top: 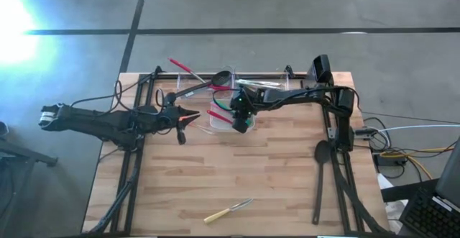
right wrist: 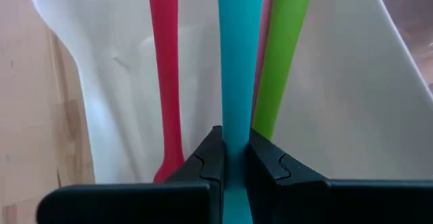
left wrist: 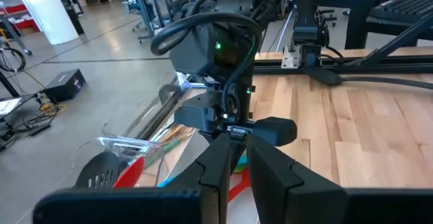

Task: Pick & Place Kitchen Items
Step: Put the blue spatula into the white bin, then put the yellow table knife into the right transparent bin

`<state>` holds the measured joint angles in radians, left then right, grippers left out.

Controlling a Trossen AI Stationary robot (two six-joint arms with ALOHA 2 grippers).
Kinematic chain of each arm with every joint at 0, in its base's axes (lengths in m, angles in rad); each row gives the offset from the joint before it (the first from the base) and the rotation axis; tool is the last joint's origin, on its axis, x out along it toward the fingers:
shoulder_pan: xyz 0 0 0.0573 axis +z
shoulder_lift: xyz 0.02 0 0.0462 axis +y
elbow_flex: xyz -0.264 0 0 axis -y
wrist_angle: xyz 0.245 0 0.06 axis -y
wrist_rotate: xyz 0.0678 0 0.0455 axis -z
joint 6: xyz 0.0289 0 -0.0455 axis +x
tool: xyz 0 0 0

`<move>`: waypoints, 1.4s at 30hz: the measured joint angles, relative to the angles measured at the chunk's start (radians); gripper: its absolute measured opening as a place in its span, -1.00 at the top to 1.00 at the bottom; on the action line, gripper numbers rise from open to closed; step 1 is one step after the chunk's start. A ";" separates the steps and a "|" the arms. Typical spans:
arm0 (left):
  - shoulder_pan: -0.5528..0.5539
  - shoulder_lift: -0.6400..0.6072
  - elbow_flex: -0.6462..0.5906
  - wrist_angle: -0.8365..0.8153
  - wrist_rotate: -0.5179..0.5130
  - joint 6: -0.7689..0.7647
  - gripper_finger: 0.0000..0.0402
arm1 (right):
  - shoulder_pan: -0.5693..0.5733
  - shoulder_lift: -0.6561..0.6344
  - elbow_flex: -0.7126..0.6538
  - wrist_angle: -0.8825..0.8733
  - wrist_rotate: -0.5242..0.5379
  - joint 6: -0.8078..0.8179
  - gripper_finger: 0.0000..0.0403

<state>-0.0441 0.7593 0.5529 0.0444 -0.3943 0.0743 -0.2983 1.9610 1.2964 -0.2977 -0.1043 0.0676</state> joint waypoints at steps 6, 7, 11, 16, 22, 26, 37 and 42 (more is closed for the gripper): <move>0.000 0.000 0.000 0.000 0.000 -0.005 0.74 | -0.001 0.000 0.000 0.001 0.000 0.007 0.78; 0.000 0.000 0.000 0.000 0.000 -0.006 0.74 | -0.001 0.000 0.000 0.001 -0.001 0.009 0.72; 0.000 0.000 0.000 0.000 0.000 -0.007 0.75 | -0.001 -0.002 0.005 -0.003 -0.004 0.013 0.51; 0.000 0.000 0.000 0.001 0.000 -0.007 0.77 | -0.001 -0.022 0.037 -0.042 -0.046 -0.008 0.33; 0.000 0.000 0.000 0.001 0.000 -0.007 0.77 | 0.024 -0.118 0.104 -0.169 -0.063 -0.071 0.27; 0.000 -0.001 0.000 0.004 0.000 -0.007 0.77 | 0.083 -0.199 0.141 -0.281 -0.064 -0.109 0.31; -0.006 0.002 0.011 -0.050 0.217 -0.027 0.73 | 0.325 -0.438 0.152 -0.474 -0.040 -0.049 0.45; -0.072 0.077 0.133 -0.308 0.236 -0.229 0.73 | 0.419 -0.551 0.146 -0.641 0.217 0.010 0.54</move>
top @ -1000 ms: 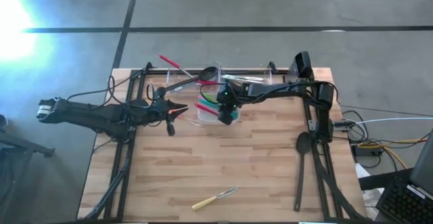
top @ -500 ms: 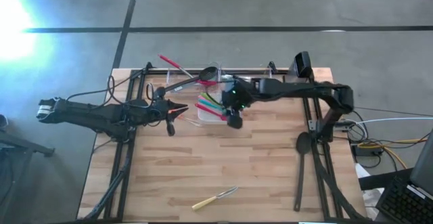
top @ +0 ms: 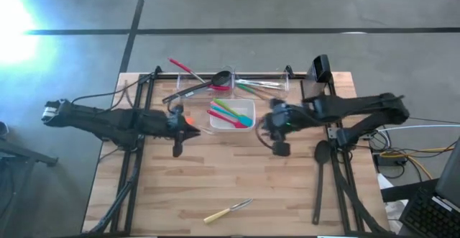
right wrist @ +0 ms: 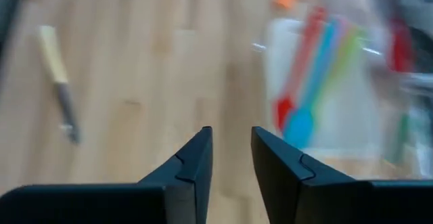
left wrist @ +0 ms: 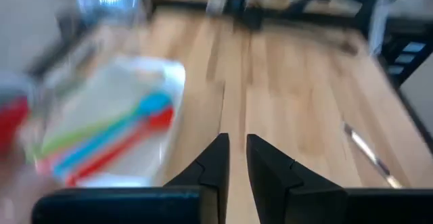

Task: Pick & Place Kitchen Items
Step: Put the yellow table knife into the right transparent bin

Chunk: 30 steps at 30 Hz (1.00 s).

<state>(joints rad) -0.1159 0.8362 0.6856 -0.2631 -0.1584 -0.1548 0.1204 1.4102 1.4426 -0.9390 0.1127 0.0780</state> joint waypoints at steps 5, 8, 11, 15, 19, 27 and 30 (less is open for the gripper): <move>-0.154 0.171 0.145 -0.213 -0.114 -0.247 0.73 | 0.048 -0.115 -0.028 -0.077 0.201 0.075 0.63; -0.244 0.286 0.252 -0.299 -0.118 -0.385 0.73 | 0.050 -0.185 -0.054 -0.076 0.232 0.085 0.68; -0.321 0.397 0.356 -0.339 -0.117 -0.499 0.73 | 0.050 -0.241 -0.077 -0.076 0.258 0.081 0.71; -0.391 0.542 0.488 -0.374 -0.091 -0.586 0.73 | 0.050 -0.300 -0.106 -0.073 0.310 0.063 0.72; -0.424 0.676 0.611 -0.445 -0.023 -0.638 0.72 | 0.050 -0.343 -0.146 -0.069 0.315 0.051 0.70; -0.459 0.881 0.744 -0.471 0.105 -0.709 0.61 | 0.050 -0.387 -0.237 -0.074 0.313 0.116 0.65; -0.469 0.940 0.780 -0.472 0.124 -0.736 0.54 | 0.050 -0.398 -0.275 -0.073 0.310 0.153 0.63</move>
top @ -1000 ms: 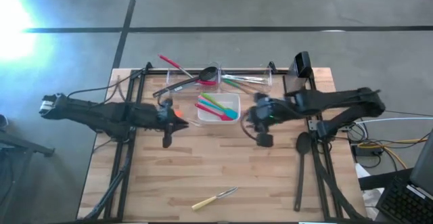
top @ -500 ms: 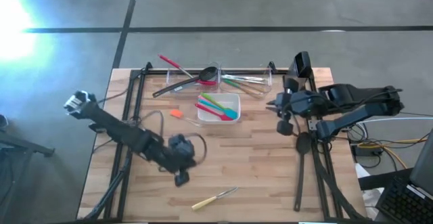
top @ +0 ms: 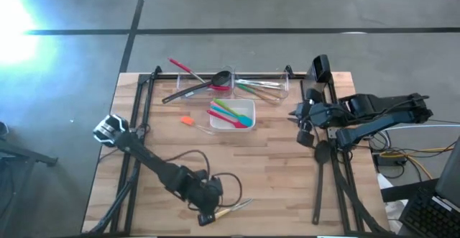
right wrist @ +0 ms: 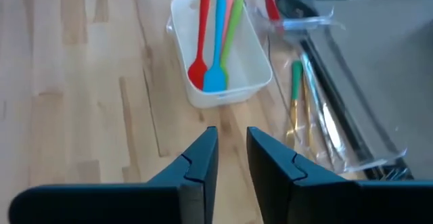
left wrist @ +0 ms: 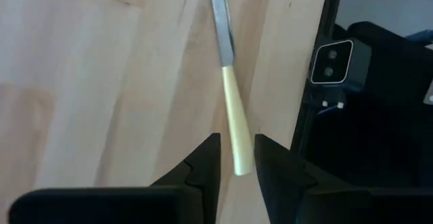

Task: Pick & Place Kitchen Items
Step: Put the yellow table knife into the right transparent bin

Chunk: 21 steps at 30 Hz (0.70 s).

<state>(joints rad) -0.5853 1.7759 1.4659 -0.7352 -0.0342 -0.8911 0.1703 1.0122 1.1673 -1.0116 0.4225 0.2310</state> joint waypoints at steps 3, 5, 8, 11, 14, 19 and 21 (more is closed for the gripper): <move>-0.014 0.053 0.033 0.002 0.000 -0.018 0.46 | 0.000 -0.008 -0.044 0.000 0.000 0.030 0.61; -0.026 0.088 0.046 0.004 0.000 -0.037 0.42 | 0.000 -0.013 -0.077 0.003 -0.001 0.047 0.60; -0.045 0.129 0.047 -0.001 0.038 -0.080 0.35 | 0.000 -0.018 -0.120 0.018 -0.003 0.063 0.59; -0.058 0.152 0.046 0.005 0.070 -0.123 0.29 | 0.000 -0.017 -0.155 0.044 -0.016 0.076 0.61; -0.064 0.171 0.042 0.041 0.077 -0.152 0.24 | 0.000 -0.017 -0.181 0.071 -0.040 0.068 0.64; -0.064 0.190 0.035 0.106 0.077 -0.168 0.19 | 0.000 -0.017 -0.198 0.099 -0.042 0.057 0.67; -0.064 0.205 0.035 0.107 0.078 -0.179 0.18 | 0.000 -0.017 -0.200 0.100 -0.051 0.057 0.68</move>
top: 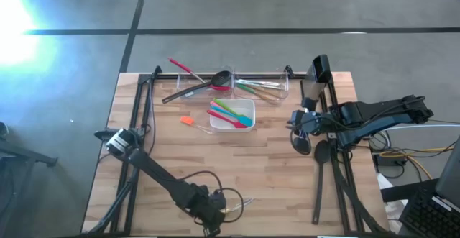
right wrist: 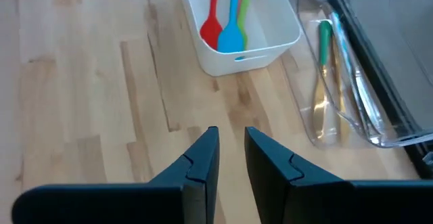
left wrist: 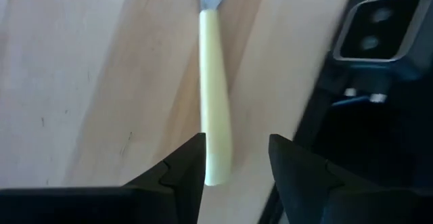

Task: Pick & Place Kitchen Items
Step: Put the yellow table knife into the right transparent bin

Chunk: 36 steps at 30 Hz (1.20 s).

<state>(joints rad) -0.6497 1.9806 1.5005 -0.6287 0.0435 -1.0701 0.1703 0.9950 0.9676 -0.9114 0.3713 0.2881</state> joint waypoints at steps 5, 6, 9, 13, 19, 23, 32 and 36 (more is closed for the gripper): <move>-0.005 0.045 -0.001 0.001 0.001 -0.023 0.18 | 0.000 0.000 0.003 0.009 -0.013 -0.009 0.67; -0.007 0.055 -0.001 0.002 0.005 -0.025 0.18 | 0.000 0.000 0.005 0.010 -0.013 -0.014 0.67; -0.012 0.085 -0.002 0.012 0.040 -0.035 0.18 | 0.000 -0.001 0.009 0.011 -0.013 -0.028 0.64; -0.015 0.112 0.002 0.031 0.065 -0.035 0.18 | 0.000 -0.001 0.011 0.013 -0.013 -0.030 0.61; -0.012 0.125 -0.021 0.020 0.018 -0.027 0.18 | 0.000 -0.001 0.010 0.035 -0.013 -0.034 0.60; -0.007 0.127 -0.044 -0.010 -0.015 -0.026 0.18 | 0.000 -0.001 0.010 0.042 -0.013 -0.042 0.63; 0.006 0.131 -0.098 -0.016 -0.069 0.026 0.18 | 0.000 -0.001 0.010 0.080 -0.013 -0.064 0.71; 0.019 0.131 -0.118 -0.019 -0.069 0.142 0.18 | 0.000 -0.001 0.010 0.083 -0.013 -0.064 0.70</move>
<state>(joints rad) -0.6306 2.1117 1.3828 -0.6472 -0.0251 -0.9283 0.1703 0.9943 0.9779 -0.8282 0.3586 0.2237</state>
